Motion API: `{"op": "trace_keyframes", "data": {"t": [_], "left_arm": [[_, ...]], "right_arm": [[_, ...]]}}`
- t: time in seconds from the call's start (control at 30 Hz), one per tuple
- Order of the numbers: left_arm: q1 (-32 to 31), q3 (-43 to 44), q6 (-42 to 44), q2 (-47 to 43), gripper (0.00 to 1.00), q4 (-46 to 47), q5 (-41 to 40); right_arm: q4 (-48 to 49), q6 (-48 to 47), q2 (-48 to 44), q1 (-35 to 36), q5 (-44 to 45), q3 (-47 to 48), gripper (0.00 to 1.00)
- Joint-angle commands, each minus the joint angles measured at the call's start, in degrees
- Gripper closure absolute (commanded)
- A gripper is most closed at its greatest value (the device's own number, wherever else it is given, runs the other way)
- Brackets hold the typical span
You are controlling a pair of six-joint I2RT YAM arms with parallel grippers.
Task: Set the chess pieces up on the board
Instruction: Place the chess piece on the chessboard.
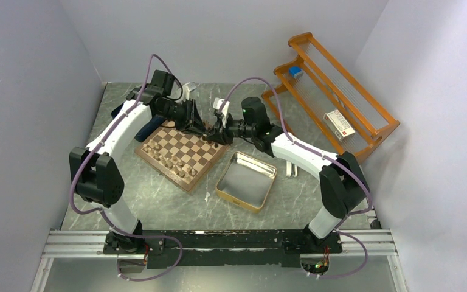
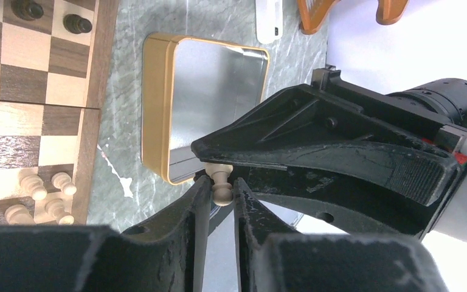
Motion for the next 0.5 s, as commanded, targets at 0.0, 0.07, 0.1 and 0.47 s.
{"op": "trace_keyframes", "data": {"t": [0.0,0.07,0.1,0.47], "left_arm": [[-1.14,1.67,-1.4,-0.66,0.78,0.86,2.23],[-1.14,3.22,-0.91,-0.34,0.82,-0.47,0.2],[-1.14,4.18,-0.21,-0.09,0.83,-1.68,-0.93],[-1.14,7.72,-0.98,0.19,0.86,-4.17,-8.44]], "right_arm": [[5.39,2.55,1.3,0.03,1.68,3.93,0.96],[5.34,3.32,1.58,0.01,2.17,4.03,0.96],[5.41,3.99,1.67,-0.02,2.52,4.01,0.96],[8.55,12.32,-2.36,-0.05,2.52,-0.98,0.56]]}}
